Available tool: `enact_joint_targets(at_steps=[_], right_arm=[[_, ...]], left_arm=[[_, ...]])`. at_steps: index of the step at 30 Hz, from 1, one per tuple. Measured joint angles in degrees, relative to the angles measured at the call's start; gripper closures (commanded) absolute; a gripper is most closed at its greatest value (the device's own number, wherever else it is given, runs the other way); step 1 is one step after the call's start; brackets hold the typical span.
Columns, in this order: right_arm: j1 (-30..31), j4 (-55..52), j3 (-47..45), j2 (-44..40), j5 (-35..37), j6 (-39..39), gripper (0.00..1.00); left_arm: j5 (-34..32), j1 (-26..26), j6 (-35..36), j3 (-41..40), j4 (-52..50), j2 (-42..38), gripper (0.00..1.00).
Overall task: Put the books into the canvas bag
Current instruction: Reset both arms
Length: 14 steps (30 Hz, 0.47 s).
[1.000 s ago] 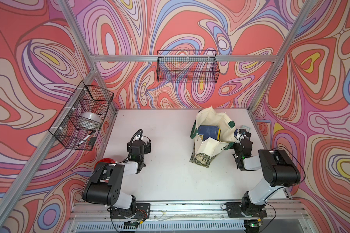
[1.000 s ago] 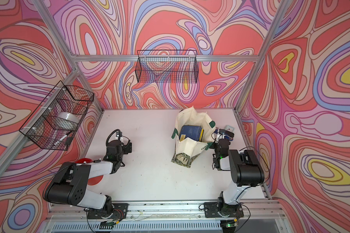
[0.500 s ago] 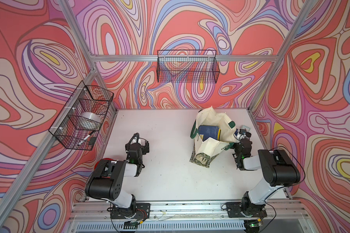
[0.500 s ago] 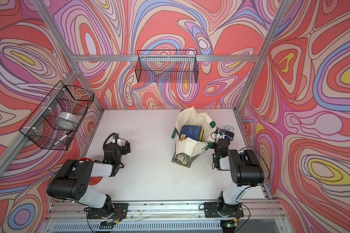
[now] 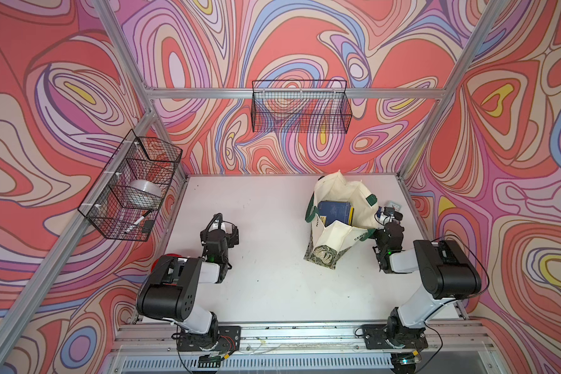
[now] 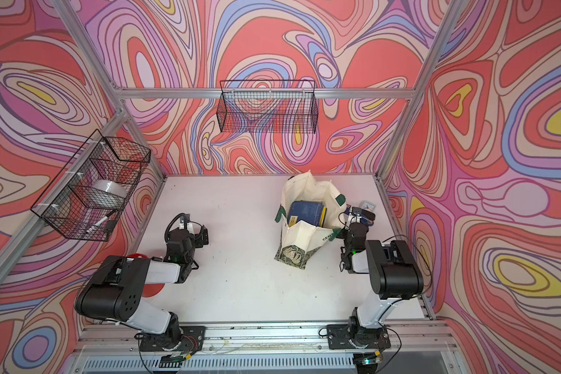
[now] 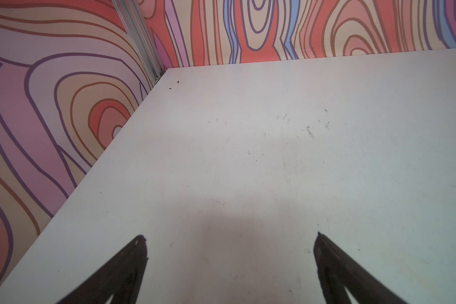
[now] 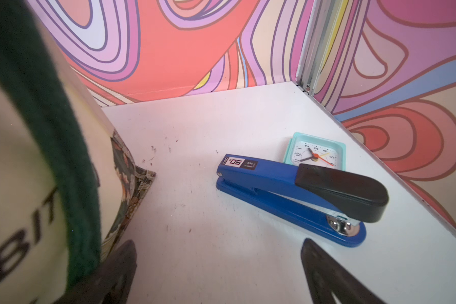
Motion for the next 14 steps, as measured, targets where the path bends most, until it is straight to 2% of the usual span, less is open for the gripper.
enact_joint_targets(at_steps=[14], right_arm=[[0.02,0.00,0.00,0.00,0.00,0.00,0.02]], left_arm=[[0.57,0.87,-0.59,0.39,-0.31,0.13,0.00]])
